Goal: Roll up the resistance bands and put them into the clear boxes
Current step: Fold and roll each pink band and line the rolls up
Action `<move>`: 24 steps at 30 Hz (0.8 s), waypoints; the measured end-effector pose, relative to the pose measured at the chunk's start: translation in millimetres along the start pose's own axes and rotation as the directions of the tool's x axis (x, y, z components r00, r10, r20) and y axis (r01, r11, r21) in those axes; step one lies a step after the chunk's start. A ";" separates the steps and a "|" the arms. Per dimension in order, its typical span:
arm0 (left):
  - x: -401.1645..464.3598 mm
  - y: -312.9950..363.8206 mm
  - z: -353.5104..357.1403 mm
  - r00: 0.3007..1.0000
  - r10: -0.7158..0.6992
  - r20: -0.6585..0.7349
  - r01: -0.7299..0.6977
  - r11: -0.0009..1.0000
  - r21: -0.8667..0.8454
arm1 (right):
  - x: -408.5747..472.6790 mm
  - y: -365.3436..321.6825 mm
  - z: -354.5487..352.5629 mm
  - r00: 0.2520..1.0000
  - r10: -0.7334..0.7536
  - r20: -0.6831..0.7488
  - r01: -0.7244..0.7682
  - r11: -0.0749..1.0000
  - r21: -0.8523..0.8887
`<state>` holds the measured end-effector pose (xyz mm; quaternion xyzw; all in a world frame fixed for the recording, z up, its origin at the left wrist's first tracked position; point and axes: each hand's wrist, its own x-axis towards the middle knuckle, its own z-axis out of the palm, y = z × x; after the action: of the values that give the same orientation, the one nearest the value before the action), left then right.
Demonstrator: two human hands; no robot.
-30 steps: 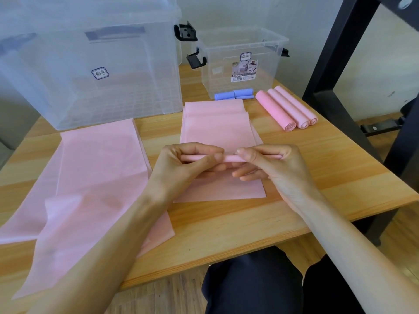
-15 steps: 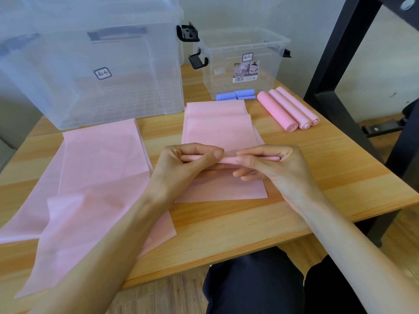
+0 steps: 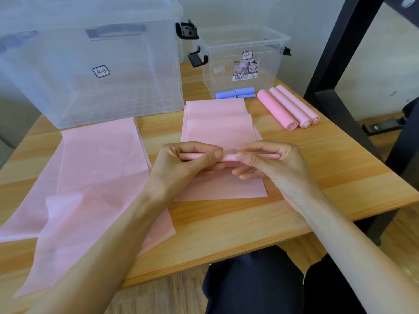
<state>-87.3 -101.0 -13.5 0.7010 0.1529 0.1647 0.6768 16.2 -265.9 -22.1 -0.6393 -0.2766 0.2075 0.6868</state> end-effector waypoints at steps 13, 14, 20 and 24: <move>-0.7 -0.9 -0.6 1.000 0.027 -0.010 -0.026 0.998 0.056 | -0.2 0.1 0.4 1.000 -0.008 -0.011 0.008 1.000 0.003; -0.8 -0.9 -0.5 0.999 0.035 -0.011 -0.034 0.997 0.066 | -0.3 0.3 0.1 1.000 -0.001 -0.016 0.001 1.000 -0.001; 0.2 -1.8 -0.3 1.000 0.005 -0.022 -0.005 1.000 0.031 | -0.4 0.5 -0.1 1.000 0.007 -0.014 -0.007 1.000 0.015; 0.3 -1.2 -0.1 0.999 0.010 -0.034 -0.009 0.999 0.041 | -0.5 1.3 -0.8 0.999 0.014 -0.030 -0.014 1.000 0.009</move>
<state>-87.0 -100.8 -14.6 0.7124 0.1644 0.1770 0.6589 16.4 -266.8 -23.5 -0.6414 -0.2607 0.2038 0.6922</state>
